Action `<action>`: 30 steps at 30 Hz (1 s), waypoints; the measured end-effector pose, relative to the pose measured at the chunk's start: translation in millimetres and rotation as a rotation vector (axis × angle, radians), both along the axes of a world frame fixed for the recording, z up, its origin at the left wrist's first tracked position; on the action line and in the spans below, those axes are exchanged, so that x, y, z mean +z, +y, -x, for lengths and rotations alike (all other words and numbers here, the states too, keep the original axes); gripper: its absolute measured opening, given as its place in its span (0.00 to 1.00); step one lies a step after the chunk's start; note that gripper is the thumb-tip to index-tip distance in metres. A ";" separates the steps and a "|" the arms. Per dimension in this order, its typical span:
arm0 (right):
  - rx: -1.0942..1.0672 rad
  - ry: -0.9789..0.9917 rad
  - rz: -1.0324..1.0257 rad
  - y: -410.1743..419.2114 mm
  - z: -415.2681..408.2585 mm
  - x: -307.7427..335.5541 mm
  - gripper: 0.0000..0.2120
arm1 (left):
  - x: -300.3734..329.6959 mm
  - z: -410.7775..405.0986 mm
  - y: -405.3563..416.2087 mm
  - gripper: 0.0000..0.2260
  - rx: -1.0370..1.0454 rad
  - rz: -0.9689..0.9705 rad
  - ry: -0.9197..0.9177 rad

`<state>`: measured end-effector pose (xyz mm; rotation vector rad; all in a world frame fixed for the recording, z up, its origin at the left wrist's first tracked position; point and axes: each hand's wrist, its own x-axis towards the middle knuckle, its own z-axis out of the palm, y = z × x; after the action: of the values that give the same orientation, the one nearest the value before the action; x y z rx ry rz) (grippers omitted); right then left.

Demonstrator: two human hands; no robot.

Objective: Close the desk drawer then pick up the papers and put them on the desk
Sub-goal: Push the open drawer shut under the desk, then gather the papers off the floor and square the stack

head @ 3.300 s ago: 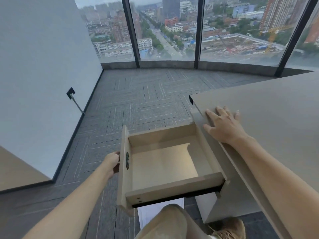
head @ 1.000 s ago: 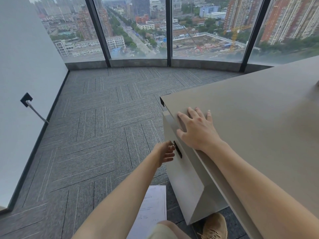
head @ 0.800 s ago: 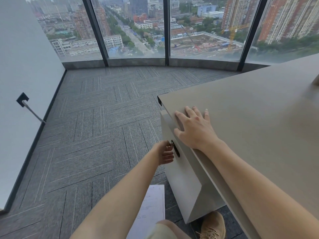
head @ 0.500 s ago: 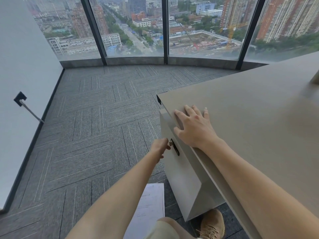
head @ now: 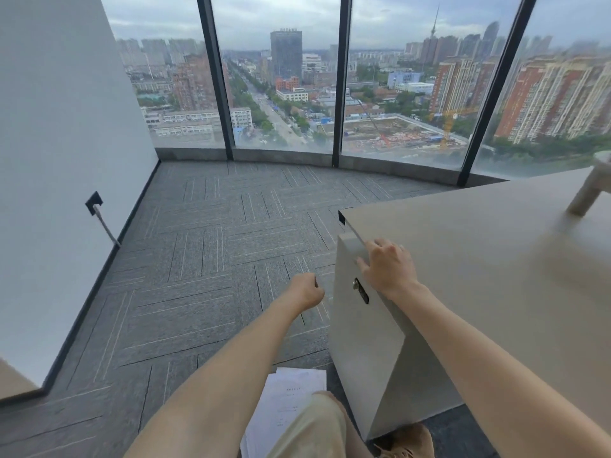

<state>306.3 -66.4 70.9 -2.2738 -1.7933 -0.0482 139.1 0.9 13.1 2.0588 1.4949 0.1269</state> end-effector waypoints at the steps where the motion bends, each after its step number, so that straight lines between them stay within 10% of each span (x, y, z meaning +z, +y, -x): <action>1: 0.012 -0.012 0.010 -8.2 12.8 4.5 0.17 | 7.8 11.8 -6.2 0.04 0.005 -0.010 0.003; 13: 0.122 0.084 0.239 -86.7 125.4 42.6 0.26 | 68.3 135.7 -87.3 0.06 0.063 -0.142 -0.010; 30: 0.308 0.056 0.473 -45.6 173.8 -35.3 0.28 | -20.6 210.0 -96.7 0.14 0.316 0.026 0.001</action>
<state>132.5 -112.0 35.5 -2.2113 -2.2922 0.5423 -70.8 -95.8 -7.5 1.7895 1.8036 0.2274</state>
